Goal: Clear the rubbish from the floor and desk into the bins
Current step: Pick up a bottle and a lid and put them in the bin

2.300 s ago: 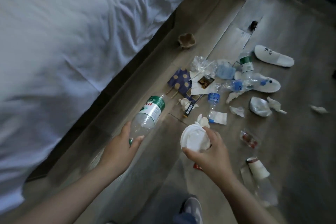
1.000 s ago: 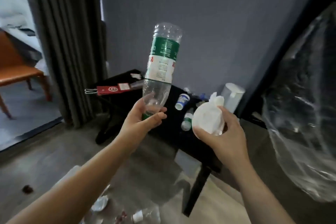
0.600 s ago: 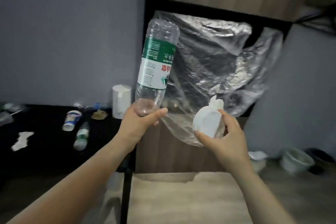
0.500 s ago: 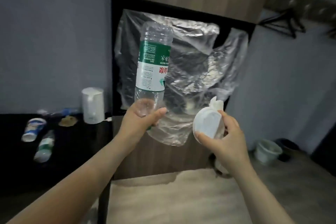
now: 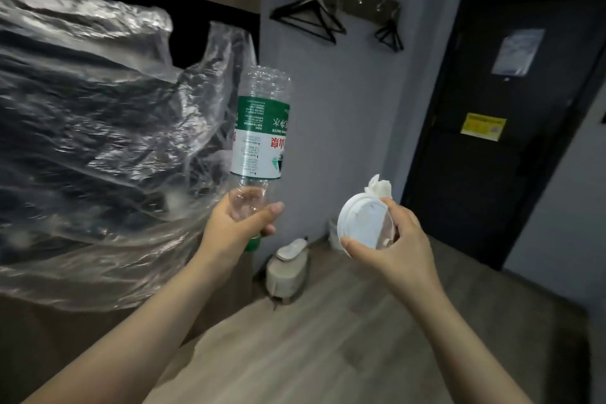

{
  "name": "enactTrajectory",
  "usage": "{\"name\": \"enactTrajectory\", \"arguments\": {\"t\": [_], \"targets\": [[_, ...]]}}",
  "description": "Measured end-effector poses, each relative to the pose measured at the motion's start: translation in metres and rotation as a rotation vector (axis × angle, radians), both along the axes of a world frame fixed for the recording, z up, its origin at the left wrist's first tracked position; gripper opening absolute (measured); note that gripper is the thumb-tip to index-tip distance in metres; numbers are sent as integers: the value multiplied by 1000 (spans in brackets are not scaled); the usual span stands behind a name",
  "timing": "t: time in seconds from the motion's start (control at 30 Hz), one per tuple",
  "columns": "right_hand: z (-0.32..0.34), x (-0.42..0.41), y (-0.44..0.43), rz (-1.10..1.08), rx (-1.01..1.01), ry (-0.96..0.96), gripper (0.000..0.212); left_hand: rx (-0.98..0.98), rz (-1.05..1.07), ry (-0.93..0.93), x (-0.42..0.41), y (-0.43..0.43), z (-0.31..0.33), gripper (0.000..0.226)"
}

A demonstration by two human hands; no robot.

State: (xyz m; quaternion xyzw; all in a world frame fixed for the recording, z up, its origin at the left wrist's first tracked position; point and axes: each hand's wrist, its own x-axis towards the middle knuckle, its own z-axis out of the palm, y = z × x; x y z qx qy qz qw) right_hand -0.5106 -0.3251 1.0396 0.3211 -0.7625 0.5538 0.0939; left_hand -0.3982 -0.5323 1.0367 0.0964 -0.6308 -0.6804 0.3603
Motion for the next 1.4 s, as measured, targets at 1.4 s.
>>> {"name": "enactTrajectory", "arguments": {"t": [1.4], "targets": [[-44, -736, -90, -397, 56, -88, 74, -72, -279, -238, -798, -121, -29, 37]]}}
